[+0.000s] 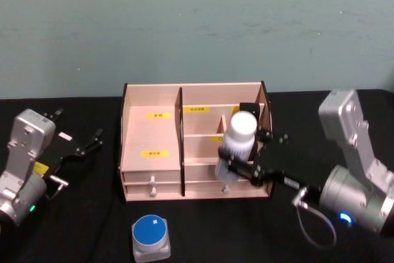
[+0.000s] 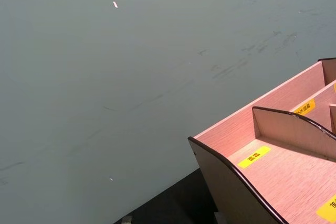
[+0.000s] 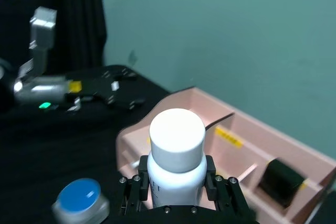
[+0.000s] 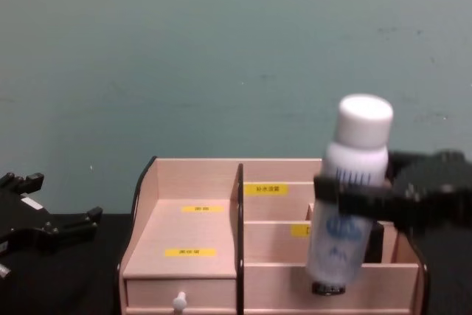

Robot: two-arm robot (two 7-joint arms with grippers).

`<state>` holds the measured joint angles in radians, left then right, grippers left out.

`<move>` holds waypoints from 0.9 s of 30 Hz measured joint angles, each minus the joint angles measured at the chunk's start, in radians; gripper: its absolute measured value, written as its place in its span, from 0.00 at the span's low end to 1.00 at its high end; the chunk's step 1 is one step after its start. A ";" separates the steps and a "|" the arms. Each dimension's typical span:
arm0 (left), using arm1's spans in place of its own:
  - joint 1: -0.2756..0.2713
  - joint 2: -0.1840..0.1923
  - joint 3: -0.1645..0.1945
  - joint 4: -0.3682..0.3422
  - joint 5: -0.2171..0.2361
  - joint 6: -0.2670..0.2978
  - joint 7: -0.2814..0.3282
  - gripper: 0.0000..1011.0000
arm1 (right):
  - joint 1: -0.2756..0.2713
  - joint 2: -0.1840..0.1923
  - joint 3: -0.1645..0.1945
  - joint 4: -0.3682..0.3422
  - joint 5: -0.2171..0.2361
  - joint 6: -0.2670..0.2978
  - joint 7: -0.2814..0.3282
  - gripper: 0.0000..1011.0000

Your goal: Pick up the facial cleanser and watermelon frost from the table and place them into the tiered storage box.

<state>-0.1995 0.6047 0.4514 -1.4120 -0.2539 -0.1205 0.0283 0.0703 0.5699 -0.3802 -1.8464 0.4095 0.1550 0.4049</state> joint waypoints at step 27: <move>0.000 0.000 0.000 0.000 0.000 0.000 0.000 1.00 | 0.308 -0.156 -0.051 0.336 -0.034 -0.044 0.052 0.59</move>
<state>-0.1995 0.6047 0.4514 -1.4119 -0.2538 -0.1205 0.0283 0.3782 0.4140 -0.4316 -1.5103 0.3755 0.1105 0.4564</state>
